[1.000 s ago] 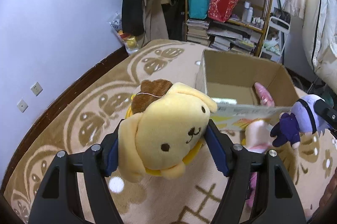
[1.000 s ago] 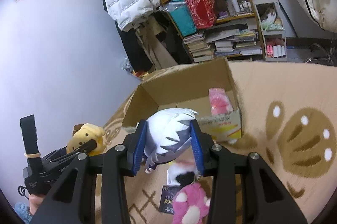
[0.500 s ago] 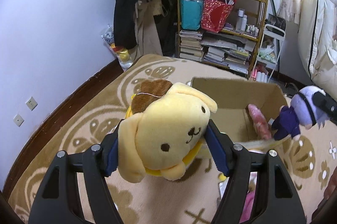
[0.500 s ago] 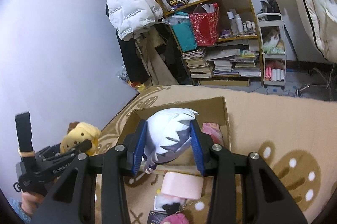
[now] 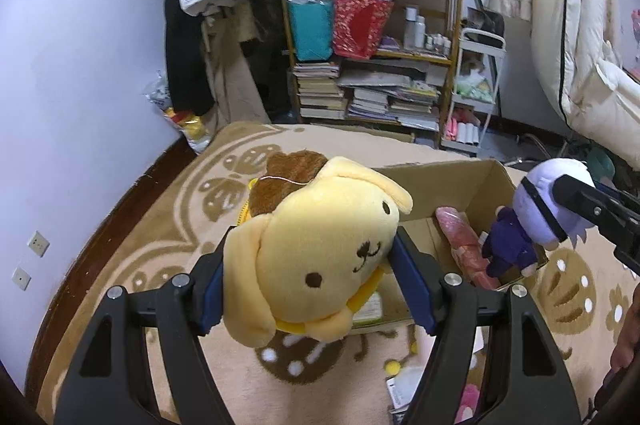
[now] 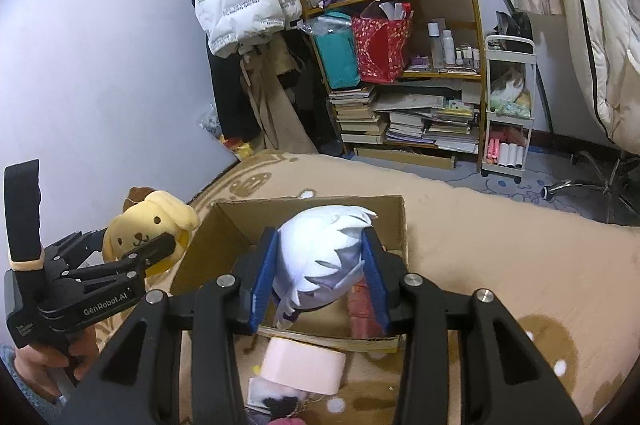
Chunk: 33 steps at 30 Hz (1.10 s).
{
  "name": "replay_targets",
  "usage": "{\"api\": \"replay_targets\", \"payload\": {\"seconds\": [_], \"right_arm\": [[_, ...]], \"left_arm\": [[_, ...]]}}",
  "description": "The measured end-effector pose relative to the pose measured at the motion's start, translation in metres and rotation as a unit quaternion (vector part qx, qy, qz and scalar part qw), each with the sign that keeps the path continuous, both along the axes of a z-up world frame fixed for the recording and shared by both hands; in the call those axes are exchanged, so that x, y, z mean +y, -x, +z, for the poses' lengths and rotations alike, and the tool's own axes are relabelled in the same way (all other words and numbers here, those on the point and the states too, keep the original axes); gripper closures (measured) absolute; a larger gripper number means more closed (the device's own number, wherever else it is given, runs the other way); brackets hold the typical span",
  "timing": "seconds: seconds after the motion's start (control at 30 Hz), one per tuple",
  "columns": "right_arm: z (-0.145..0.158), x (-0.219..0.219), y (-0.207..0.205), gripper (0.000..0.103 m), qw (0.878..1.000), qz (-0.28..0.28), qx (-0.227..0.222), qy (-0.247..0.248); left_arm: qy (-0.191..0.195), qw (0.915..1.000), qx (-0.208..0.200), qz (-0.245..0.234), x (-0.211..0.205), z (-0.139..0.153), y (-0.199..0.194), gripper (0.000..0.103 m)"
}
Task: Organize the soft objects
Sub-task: 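Lower the white-haired doll into the box with the right tool while the left tool holds the dog plush, then open the left tool over the box while the right tool releases the doll inside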
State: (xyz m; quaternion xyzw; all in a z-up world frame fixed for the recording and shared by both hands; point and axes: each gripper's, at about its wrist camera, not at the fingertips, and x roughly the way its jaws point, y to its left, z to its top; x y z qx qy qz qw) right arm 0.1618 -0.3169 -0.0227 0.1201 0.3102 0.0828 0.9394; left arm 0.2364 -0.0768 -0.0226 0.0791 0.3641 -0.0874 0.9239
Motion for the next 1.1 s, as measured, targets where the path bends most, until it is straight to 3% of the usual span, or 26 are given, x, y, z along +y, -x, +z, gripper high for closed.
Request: {"api": "replay_targets", "payload": {"seconds": [0.27, 0.4, 0.57, 0.73, 1.03, 1.1], "right_arm": [[-0.017, 0.002, -0.011, 0.055, 0.999, -0.007, 0.027, 0.018], [-0.027, 0.003, -0.009, 0.054, 0.999, -0.009, 0.033, 0.013], [-0.027, 0.001, -0.010, 0.051, 0.999, -0.004, 0.033, -0.001], [-0.021, 0.001, -0.011, 0.038, 0.999, -0.002, 0.033, -0.005], [-0.007, 0.012, 0.001, 0.010, 0.999, 0.005, 0.021, 0.024], [-0.004, 0.013, 0.005, 0.007, 1.000, 0.005, 0.016, 0.023]], "left_arm": [[-0.018, 0.9992, 0.031, -0.017, -0.020, -0.022, -0.004, 0.029], [-0.053, 0.9981, 0.030, -0.006, -0.021, -0.033, -0.002, 0.027], [-0.033, 0.9986, 0.042, -0.004, -0.016, -0.035, -0.003, 0.026], [-0.026, 0.9993, 0.026, 0.011, -0.010, -0.028, 0.002, 0.003], [-0.012, 0.9993, 0.034, 0.006, -0.001, -0.015, 0.013, 0.001], [-0.002, 0.9992, 0.039, 0.009, 0.002, -0.011, 0.017, 0.001]]}}
